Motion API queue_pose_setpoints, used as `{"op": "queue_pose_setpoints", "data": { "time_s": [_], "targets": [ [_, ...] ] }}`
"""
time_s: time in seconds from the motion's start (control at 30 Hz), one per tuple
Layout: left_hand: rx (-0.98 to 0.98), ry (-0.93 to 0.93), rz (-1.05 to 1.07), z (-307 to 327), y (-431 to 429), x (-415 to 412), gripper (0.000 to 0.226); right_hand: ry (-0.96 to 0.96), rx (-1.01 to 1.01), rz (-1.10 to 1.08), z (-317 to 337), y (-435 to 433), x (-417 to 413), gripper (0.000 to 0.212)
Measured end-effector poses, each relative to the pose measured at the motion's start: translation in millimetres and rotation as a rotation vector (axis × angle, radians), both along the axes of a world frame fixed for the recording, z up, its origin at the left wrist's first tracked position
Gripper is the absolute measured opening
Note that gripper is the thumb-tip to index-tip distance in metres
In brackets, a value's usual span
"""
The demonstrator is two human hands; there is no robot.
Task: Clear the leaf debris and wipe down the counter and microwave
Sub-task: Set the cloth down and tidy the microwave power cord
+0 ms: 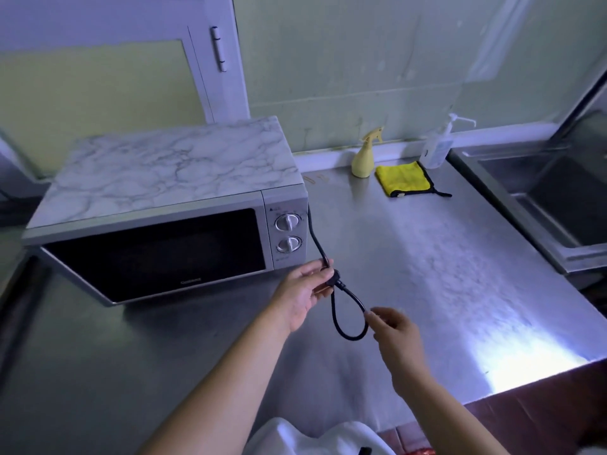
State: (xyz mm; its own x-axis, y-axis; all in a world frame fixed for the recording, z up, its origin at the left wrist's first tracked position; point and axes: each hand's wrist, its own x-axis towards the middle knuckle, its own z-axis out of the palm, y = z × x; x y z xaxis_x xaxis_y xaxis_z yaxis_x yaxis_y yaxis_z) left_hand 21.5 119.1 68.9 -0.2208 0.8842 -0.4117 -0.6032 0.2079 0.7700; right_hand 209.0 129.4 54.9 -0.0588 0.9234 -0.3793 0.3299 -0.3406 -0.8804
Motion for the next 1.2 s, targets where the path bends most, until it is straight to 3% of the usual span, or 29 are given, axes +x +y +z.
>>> {"op": "queue_pose_setpoints", "data": {
  "time_s": [0.1,0.2,0.33,0.43,0.57,0.6,0.7,0.83,0.93,1.03,1.2],
  "targets": [
    [0.024,0.064,0.022,1,2,-1,0.028,0.379,-0.447,-0.228,-4,-5,8,0.031],
    [0.035,0.065,0.023,3,7,3,0.026,0.773,-0.932,-0.143,4,-1,1,0.064],
    [0.046,0.074,-0.020,4,16,18,0.026,1.035,-0.949,-0.178,13,34,-23,0.086],
    [0.025,0.119,-0.023,6,19,22,0.028,1.123,-0.876,-0.345,19,76,-34,0.074],
    [-0.014,0.107,0.043,5,25,23,0.012,0.991,-0.792,-0.308,20,123,-49,0.036],
    [-0.024,0.060,0.080,6,27,24,0.009,0.939,-0.764,-0.259,21,131,-54,0.035],
    [-0.155,-0.014,0.229,-1,43,22,0.036,0.769,-0.671,-0.128,21,149,-69,0.038],
    [-0.354,0.227,0.225,-20,56,29,0.017,0.404,-0.523,0.147,8,168,-87,0.040],
    [-0.393,0.258,0.216,-28,60,31,0.014,0.201,-0.443,0.323,1,179,-102,0.052],
    [-0.403,0.229,0.238,-28,64,32,0.012,0.206,-0.458,0.365,-2,182,-121,0.058],
    [-0.426,0.259,0.208,-27,64,29,0.015,0.218,-0.427,0.350,-9,173,-143,0.049]
  ]
}}
